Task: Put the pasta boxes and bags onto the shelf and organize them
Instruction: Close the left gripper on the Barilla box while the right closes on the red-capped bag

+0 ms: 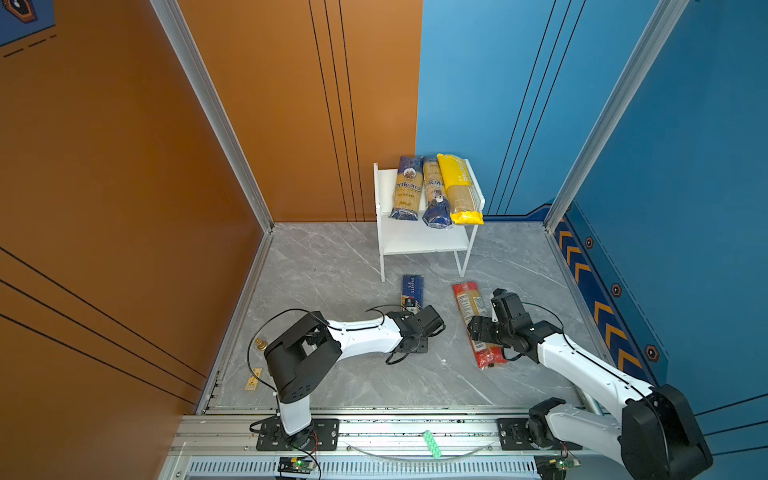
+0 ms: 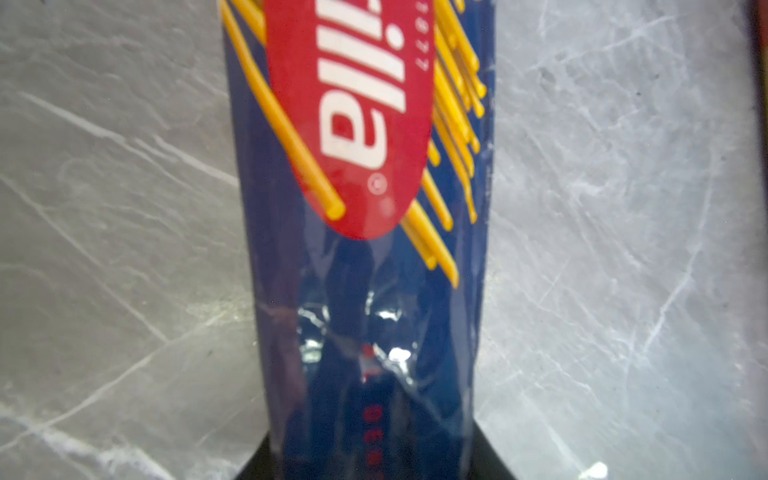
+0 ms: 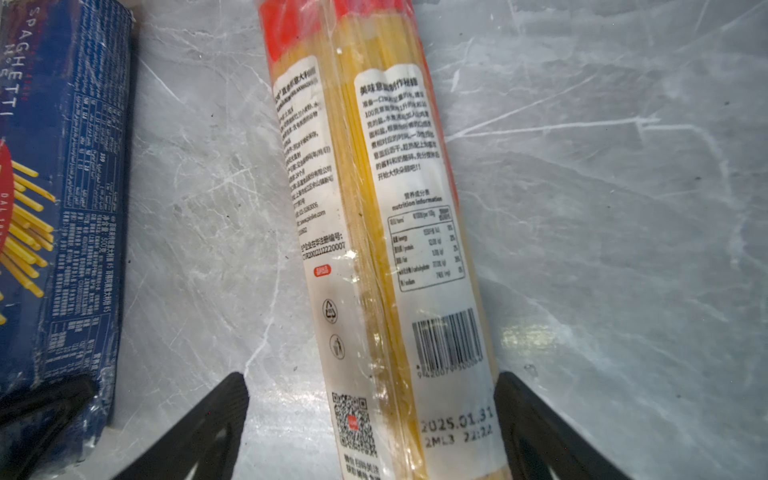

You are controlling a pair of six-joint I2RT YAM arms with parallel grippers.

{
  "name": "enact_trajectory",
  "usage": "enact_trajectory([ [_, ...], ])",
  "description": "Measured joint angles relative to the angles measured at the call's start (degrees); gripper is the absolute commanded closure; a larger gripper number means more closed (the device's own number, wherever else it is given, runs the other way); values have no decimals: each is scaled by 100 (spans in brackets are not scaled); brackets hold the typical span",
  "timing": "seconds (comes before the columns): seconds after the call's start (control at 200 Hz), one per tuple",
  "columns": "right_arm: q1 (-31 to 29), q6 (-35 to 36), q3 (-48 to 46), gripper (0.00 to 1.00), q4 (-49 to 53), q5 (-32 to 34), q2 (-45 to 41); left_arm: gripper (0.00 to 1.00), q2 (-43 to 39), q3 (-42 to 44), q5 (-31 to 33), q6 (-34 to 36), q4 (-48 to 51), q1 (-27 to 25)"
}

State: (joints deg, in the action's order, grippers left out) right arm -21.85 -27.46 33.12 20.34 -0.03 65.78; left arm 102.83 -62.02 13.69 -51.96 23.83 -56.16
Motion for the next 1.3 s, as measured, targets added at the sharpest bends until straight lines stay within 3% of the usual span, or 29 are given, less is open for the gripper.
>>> enact_trajectory([
  [0.03, 2, 0, 0, 9, 0, 0, 0, 100, -7, 0, 0, 7, -17, 7],
  [0.606, 11, -66, 2, 9, 2, 0, 2, 100, -170, 184, 166, 28, -68, -13],
  [1.302, 11, -105, 199, 9, 4, -42, 492, 100, -1397, 341, 984, 579, 901, -162],
])
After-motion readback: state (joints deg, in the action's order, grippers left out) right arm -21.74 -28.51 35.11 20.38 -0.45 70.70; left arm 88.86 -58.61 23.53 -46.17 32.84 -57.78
